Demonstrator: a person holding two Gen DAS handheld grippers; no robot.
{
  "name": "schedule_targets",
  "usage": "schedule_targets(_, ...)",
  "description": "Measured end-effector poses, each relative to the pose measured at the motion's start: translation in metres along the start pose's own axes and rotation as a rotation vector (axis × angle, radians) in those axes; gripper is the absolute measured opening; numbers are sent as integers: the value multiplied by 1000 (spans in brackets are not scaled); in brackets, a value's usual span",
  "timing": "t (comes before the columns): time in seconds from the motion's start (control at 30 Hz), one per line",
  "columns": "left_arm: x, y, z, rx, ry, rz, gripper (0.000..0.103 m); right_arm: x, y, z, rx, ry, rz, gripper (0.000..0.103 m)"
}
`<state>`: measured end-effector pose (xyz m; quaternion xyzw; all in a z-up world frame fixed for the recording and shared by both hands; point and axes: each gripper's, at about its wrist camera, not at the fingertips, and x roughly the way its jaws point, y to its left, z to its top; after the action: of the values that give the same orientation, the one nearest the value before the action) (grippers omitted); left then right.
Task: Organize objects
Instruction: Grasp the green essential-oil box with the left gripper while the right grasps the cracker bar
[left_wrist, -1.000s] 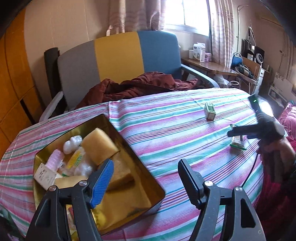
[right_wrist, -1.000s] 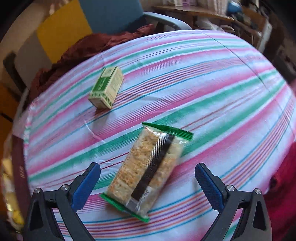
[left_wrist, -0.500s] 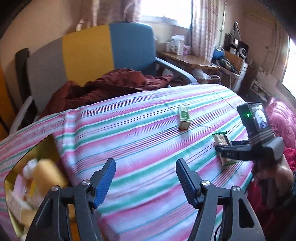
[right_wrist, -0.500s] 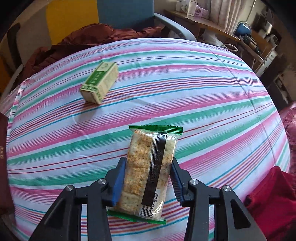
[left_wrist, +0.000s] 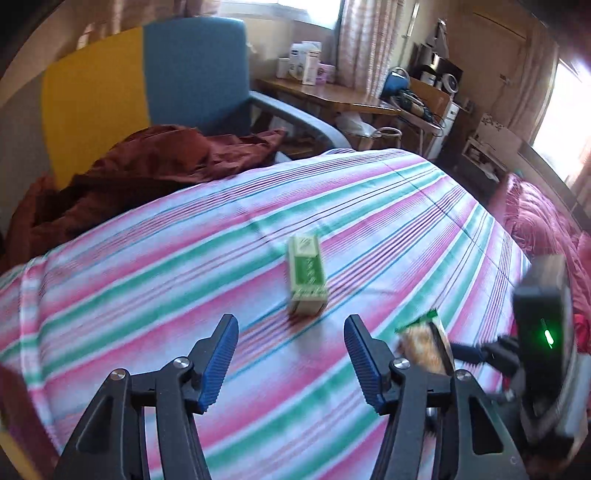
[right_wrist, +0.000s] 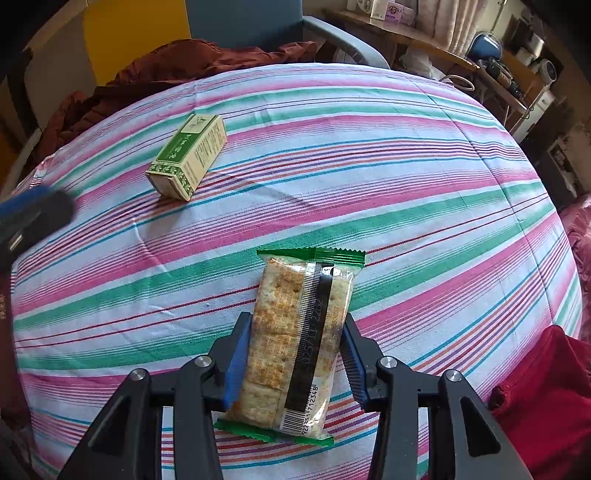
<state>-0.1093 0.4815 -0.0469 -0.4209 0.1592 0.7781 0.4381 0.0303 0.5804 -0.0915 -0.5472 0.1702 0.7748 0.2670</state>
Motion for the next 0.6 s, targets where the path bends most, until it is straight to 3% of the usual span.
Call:
schedule_targets(0.3, 64, -15, 31, 46, 59, 19, 54, -1, -5, -4, 1, 7, 16, 50)
schedule_targets(0.37, 86, -13, 35, 41, 99, 38, 46, -2, -6, -4, 1, 8, 19, 51)
schedule_targets(0.4, 96, -10, 36, 30, 132, 33, 30, -2, -6, -5, -3, 7, 19, 51)
schedule_targets(0.53, 86, -2, 27, 3, 123, -3, 31, -4, -9, -7, -20, 2, 25, 46)
schedule_targets(0.6, 72, 3, 14, -1, 122, 25, 31, -6, -10, -8, -24, -1, 28, 45)
